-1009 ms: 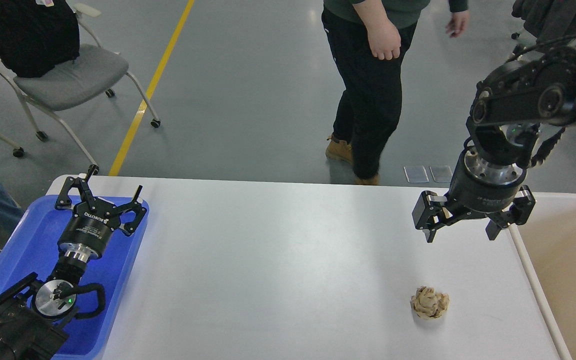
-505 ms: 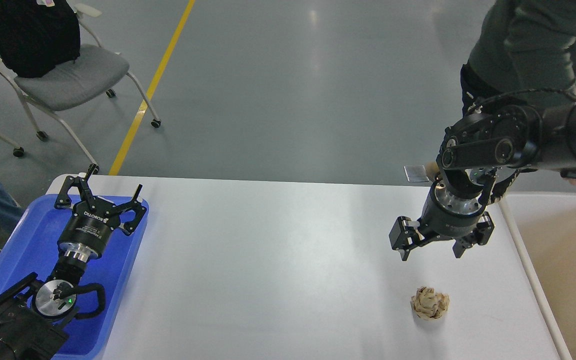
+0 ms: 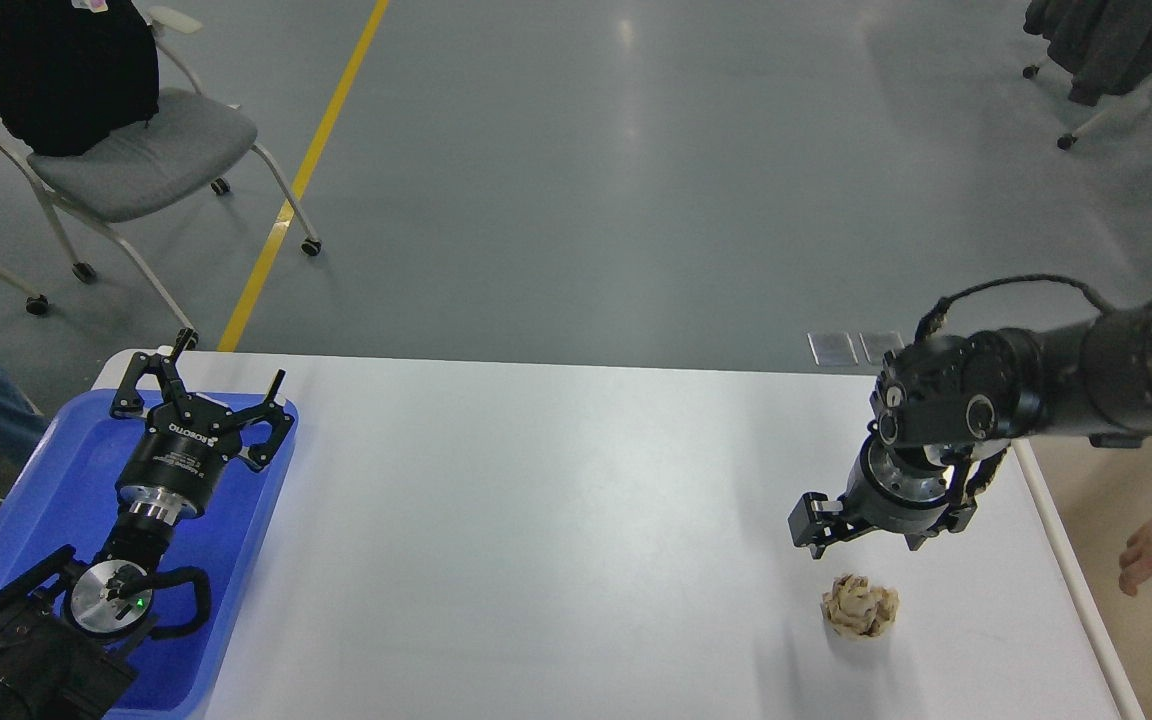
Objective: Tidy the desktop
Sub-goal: 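Lower the open right gripper over the paper ball, then close the right gripper on the paper ball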
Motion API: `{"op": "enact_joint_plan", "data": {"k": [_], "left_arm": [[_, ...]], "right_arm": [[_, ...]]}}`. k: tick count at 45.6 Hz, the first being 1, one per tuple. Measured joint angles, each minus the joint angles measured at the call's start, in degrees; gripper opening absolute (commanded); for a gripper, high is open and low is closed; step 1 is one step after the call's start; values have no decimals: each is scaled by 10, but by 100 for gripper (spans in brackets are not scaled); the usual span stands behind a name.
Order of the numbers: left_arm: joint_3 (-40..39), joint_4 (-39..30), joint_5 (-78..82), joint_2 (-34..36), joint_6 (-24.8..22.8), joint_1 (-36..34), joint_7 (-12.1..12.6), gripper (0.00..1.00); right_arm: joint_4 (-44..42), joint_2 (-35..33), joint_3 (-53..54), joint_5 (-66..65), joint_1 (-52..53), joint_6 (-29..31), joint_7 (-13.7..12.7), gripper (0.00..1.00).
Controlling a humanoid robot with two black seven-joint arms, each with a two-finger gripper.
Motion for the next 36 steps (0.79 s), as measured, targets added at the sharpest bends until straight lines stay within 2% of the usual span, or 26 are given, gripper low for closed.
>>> {"op": "enact_joint_plan", "data": {"k": [14,36], "left_arm": [[0,0,0,0,0,0,0,99],[0,0,0,0,0,0,0,99]], "right_arm": [[-32,-3,9,-36,-71,-31,0,100],[-86,-3,26,-59,-147,-44,0,100]]}}
